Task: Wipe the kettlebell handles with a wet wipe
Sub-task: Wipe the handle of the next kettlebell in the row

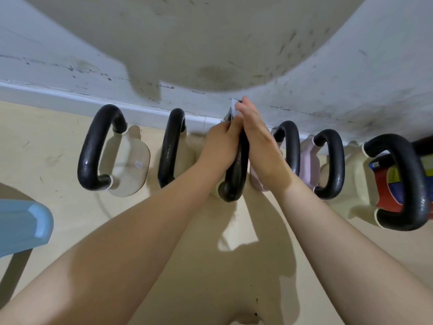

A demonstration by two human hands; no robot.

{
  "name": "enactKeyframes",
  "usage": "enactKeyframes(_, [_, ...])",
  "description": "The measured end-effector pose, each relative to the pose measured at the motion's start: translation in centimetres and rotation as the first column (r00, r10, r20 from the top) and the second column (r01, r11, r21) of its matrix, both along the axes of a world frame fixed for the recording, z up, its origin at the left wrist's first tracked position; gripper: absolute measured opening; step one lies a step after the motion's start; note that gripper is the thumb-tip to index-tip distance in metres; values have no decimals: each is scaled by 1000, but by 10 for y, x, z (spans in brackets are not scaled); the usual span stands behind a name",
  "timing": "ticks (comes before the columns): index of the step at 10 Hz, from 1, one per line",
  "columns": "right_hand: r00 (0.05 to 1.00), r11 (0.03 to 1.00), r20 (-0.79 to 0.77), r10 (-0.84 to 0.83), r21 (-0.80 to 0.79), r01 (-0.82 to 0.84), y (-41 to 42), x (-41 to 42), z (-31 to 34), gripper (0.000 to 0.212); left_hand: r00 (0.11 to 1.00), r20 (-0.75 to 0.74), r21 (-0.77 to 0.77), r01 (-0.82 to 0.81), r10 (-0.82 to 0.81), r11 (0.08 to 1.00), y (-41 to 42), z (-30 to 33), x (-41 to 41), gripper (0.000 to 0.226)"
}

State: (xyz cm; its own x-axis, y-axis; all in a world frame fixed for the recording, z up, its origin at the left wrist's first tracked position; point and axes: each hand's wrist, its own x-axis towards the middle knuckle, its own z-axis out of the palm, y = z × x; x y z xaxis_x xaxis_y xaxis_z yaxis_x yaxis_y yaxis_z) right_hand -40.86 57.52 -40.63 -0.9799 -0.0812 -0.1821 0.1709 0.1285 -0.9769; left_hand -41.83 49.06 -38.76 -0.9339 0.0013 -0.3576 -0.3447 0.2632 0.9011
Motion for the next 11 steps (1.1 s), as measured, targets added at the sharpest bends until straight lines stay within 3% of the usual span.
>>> enactKeyframes(1, [999, 991, -41, 1, 137, 4, 9, -4, 4, 47, 1000, -17, 19, -15, 15, 1000, 6, 0, 0, 42])
enactKeyframes(2, [999, 995, -35, -26, 91, 29, 1, -1, 12, 45, 999, 26, 82, -29, 27, 996, 5, 3, -2, 37])
enactKeyframes(3, [993, 991, -111, 24, 132, -9, -4, 19, 8, 49, 998, 57, 257, -1, -15, 966, -6, -4, 8, 40])
enactKeyframes(4, [971, 984, -237, 30, 179, 13, 2, 30, 5, 38, 984, 172, 387, -37, -33, 921, -16, -16, 35, 38])
enactKeyframes(5, [984, 960, -179, 20, 278, 31, -6, 28, 11, 35, 987, 143, 367, 20, -78, 930, -21, -36, 61, 47])
enactKeyframes(6, [881, 731, -325, 345, 682, -35, -9, 49, 7, 43, 972, 207, 489, -6, -109, 872, -35, -28, 72, 71])
enactKeyframes(7, [731, 548, -402, 551, 836, 46, 8, 59, -1, 54, 952, 281, 554, -58, -121, 831, -50, -22, 69, 79])
enactKeyframes(8, [821, 626, -376, 429, 779, 30, 7, 54, 3, 37, 934, 348, 562, -139, -81, 815, -59, -15, 67, 77])
enactKeyframes(9, [826, 465, -293, 483, 884, 42, -2, 70, -8, 41, 936, 349, 552, -170, -40, 816, -62, -2, 66, 72])
enactKeyframes(10, [718, 278, -163, 677, 959, -45, 0, 81, -3, 34, 967, 199, 289, 94, -156, 953, -62, 10, 62, 56])
enactKeyframes(11, [721, 257, -97, 686, 959, -116, -15, 77, 25, 33, 895, -138, -91, 415, -424, 905, -68, 24, 65, 40])
